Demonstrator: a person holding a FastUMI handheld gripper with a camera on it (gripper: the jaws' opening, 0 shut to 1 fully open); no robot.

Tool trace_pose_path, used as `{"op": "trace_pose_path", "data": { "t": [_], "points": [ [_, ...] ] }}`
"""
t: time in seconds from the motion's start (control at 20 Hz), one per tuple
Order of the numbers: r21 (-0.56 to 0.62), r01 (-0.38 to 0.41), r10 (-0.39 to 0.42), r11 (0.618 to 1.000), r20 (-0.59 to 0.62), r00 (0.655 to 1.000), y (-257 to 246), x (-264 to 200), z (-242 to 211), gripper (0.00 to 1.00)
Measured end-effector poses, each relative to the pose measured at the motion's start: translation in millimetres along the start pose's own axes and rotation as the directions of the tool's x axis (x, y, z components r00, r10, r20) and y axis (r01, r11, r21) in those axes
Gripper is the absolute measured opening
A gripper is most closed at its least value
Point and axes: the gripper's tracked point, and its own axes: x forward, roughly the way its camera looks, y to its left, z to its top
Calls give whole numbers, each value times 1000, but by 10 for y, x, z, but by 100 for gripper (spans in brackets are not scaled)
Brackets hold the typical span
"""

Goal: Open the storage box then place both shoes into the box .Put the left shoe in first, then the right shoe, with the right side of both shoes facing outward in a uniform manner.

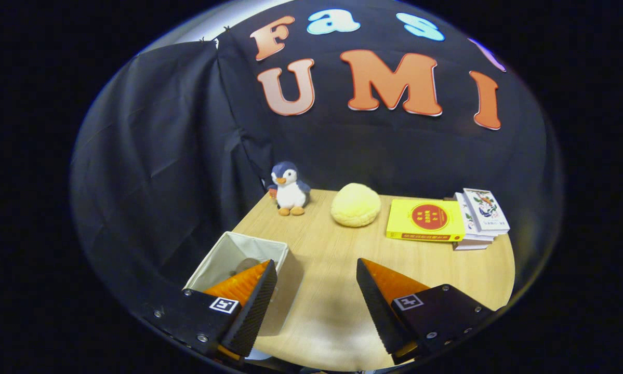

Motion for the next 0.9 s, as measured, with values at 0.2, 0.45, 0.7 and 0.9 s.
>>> {"op": "trace_pose_path", "data": {
  "t": [0.2, 0.45, 0.7, 0.9],
  "points": [
    [-3, 53, -52, 999, 138, 989, -456, -257, 269, 93],
    [-49, 148, -128, 988, 290, 948, -903, -599, 664, 93],
    [-20, 164, -142, 986, 404, 904, -1091, -882, 938, 93],
    [3, 212, -191, 977, 446, 874, -1331, -1027, 1037, 93]
  ]
}}
